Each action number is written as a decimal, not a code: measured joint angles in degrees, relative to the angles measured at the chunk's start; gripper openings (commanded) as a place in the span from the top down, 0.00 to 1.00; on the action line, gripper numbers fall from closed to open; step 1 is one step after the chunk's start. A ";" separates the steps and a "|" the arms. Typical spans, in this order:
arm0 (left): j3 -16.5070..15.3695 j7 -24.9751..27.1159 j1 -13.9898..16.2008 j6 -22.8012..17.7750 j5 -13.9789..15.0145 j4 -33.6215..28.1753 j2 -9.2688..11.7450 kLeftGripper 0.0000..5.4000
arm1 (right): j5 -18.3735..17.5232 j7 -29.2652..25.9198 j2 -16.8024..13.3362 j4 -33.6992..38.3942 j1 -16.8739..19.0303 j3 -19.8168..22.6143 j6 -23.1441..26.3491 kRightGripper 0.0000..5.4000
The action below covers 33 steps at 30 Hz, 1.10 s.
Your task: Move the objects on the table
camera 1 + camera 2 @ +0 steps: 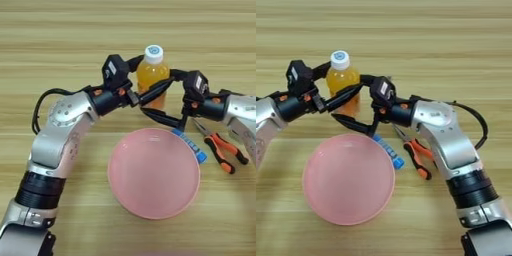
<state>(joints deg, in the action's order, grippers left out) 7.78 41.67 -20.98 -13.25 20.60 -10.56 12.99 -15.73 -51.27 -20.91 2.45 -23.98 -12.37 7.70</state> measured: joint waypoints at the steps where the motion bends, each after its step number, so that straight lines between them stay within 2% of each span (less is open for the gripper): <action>1: 0.14 0.00 0.00 0.00 0.02 -0.20 -0.05 0.34 | 0.26 0.10 0.30 -0.17 -0.03 -0.19 -0.01 0.03; 5: 0.41 0.01 0.06 -0.02 0.02 -0.39 -0.06 0.34 | 0.88 0.71 1.28 -0.37 -0.82 -0.53 -0.70 0.16; 14: 0.50 0.21 0.12 0.04 0.02 -0.38 -0.04 0.34 | 0.92 1.60 1.88 -0.68 -0.95 -0.15 -0.73 0.33; 31: 0.53 0.31 0.12 1.02 -0.09 -0.34 -0.01 0.34 | 0.83 1.63 2.47 -0.67 -0.95 0.63 -0.73 0.35; 33: 0.57 0.30 0.13 1.37 -0.18 -0.28 -0.02 0.27 | 0.79 1.58 2.59 -0.67 -0.95 0.75 -0.73 0.35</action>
<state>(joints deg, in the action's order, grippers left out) 8.35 41.97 -20.85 -11.88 20.42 -10.84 12.97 -14.94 -49.69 -18.33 1.78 -24.93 -11.61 6.97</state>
